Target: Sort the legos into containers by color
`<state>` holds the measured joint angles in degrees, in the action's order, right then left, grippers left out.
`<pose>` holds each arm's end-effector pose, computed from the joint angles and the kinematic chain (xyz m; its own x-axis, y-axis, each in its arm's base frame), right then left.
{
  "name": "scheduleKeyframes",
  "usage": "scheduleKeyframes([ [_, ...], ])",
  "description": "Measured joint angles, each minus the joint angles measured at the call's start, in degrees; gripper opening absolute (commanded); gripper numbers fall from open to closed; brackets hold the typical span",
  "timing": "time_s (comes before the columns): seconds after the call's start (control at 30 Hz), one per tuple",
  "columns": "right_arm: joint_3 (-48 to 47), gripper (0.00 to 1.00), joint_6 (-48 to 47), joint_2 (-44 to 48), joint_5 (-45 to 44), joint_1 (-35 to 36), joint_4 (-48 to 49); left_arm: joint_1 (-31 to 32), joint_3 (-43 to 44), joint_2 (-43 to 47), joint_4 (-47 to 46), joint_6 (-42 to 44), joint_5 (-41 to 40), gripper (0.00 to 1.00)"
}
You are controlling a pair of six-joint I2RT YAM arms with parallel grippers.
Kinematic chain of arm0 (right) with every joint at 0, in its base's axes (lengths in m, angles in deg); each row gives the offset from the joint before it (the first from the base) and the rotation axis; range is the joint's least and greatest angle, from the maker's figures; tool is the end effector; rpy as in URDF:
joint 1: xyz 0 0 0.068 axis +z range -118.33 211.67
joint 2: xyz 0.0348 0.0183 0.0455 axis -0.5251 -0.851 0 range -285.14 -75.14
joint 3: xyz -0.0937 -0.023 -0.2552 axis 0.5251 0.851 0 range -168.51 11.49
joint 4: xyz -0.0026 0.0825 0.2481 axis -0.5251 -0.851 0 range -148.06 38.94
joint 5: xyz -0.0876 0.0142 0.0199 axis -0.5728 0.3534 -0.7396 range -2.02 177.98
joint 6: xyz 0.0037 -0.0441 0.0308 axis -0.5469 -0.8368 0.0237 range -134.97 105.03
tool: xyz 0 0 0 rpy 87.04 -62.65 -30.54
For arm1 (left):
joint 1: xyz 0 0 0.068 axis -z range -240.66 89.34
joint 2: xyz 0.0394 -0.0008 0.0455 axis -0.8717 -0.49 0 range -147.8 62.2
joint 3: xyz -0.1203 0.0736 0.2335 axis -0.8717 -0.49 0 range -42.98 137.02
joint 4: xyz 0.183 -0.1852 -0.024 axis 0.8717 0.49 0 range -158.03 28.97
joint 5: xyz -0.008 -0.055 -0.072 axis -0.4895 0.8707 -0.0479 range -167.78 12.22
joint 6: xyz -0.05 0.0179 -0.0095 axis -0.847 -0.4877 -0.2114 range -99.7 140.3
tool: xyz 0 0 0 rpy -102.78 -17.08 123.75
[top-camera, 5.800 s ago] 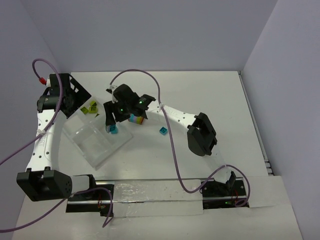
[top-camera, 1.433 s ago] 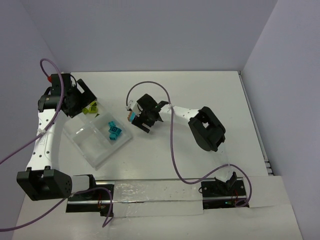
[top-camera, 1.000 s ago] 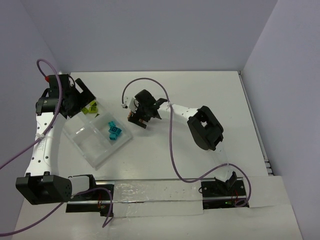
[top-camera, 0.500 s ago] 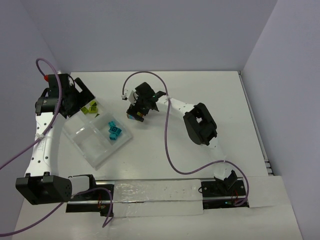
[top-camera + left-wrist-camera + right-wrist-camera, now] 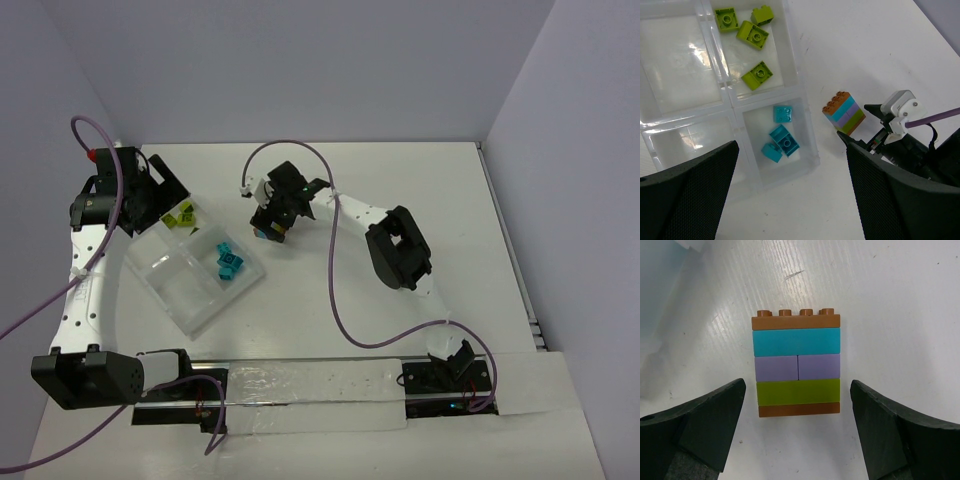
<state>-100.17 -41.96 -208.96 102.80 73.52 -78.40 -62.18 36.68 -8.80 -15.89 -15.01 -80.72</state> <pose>0.3834 0.3555 0.1847 -0.1558 -0.7285 -0.6671 -0.9420 0.3128 -0.1215 0.2467 0.0084 0.3839 -0.5245 -0.5914 -0.6125 -0.4496 0.8033 -0.3905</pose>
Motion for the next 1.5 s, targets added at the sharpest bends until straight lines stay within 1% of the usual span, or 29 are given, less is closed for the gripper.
scheduleKeyframes([
  [0.23,-1.17,0.98,1.07,-1.94,-0.76,0.34,-1.67,0.0,0.0,-0.05,-0.02,0.0,0.02,0.96],
  [0.27,-1.17,0.97,1.19,-2.05,-0.79,0.4,-1.96,0.0,0.0,-0.07,0.0,0.02,0.0,0.96],
  [0.33,-1.17,0.91,1.45,-2.1,-0.69,0.54,-2.61,0.0,0.0,-0.05,-0.04,0.0,0.0,0.96],
  [0.37,-1.17,0.85,1.61,-2.1,-0.63,0.61,-2.83,0.0,-0.02,0.02,-0.12,0.0,0.0,0.96],
  [0.4,-1.17,0.62,1.8,-2.1,-0.56,0.65,-2.91,0.0,-0.1,0.08,-0.33,0.0,0.02,0.96],
  [0.43,-1.17,0.47,1.9,-2.1,-0.54,0.72,-2.96,0.0,-0.23,0.23,-0.65,-0.02,0.06,0.96],
  [0.47,-1.17,0.37,2.3,-2.1,-0.6,0.76,-2.92,0.0,-0.48,0.44,-1.04,-0.04,0.18,0.96],
  [0.5,-1.17,0.3,3.11,-2.1,-0.7,0.76,-2.88,0.0,-0.76,0.72,-1.41,-0.06,0.32,0.96],
  [0.53,-1.17,0.27,3.33,-2.1,-0.93,0.76,-2.8,0.0,-0.98,0.92,-1.68,-0.07,0.41,0.96],
  [0.67,-1.17,0.27,5.32,-2.1,-1.37,0.76,-2.64,0.0,-1.2,0.88,-1.98,-0.05,0.79,0.96],
  [0.77,-0.9,0.22,8.31,-1.75,-1.12,0.46,-2.09,0.07,-2.49,0.81,-3.75,0.07,3.06,0.96],
  [0.83,2.01,0.21,10.05,0.22,-0.93,0.28,-0.84,0.38,-4.52,0.56,-5.55,-0.04,5.04,0.96],
  [0.97,11.77,0.22,12.96,8.85,-2.49,-0.2,1.25,1.77,-6.09,-2.91,-6.63,-0.48,7.75,0.96],
  [1.1,22.24,0.21,15.4,21.61,-4.48,-0.66,4.39,5.16,-6.07,-7.25,-8.11,-0.5,9.76,0.96],
  [1.17,25.71,0.21,15.92,27.43,-5.55,-0.66,5.72,6.57,-6.01,-8.65,-8.75,-0.5,11.66,0.96],
  [1.27,31.59,0.23,16.78,35.08,-6.53,-0.74,9.0,7.7,-5.76,-10.24,-10.08,-0.8,16.42,0.96],
  [1.37,37.9,0.25,17.37,42.26,-6.37,-0.74,12.11,8.79,-5.31,-12.07,-12.21,-2.07,23.26,0.96],
  [1.5,45.71,0.23,18.25,49.1,-6.01,-0.39,14.42,11.92,-4.31,-15.15,-15.83,-4.21,30.97,0.96],
])
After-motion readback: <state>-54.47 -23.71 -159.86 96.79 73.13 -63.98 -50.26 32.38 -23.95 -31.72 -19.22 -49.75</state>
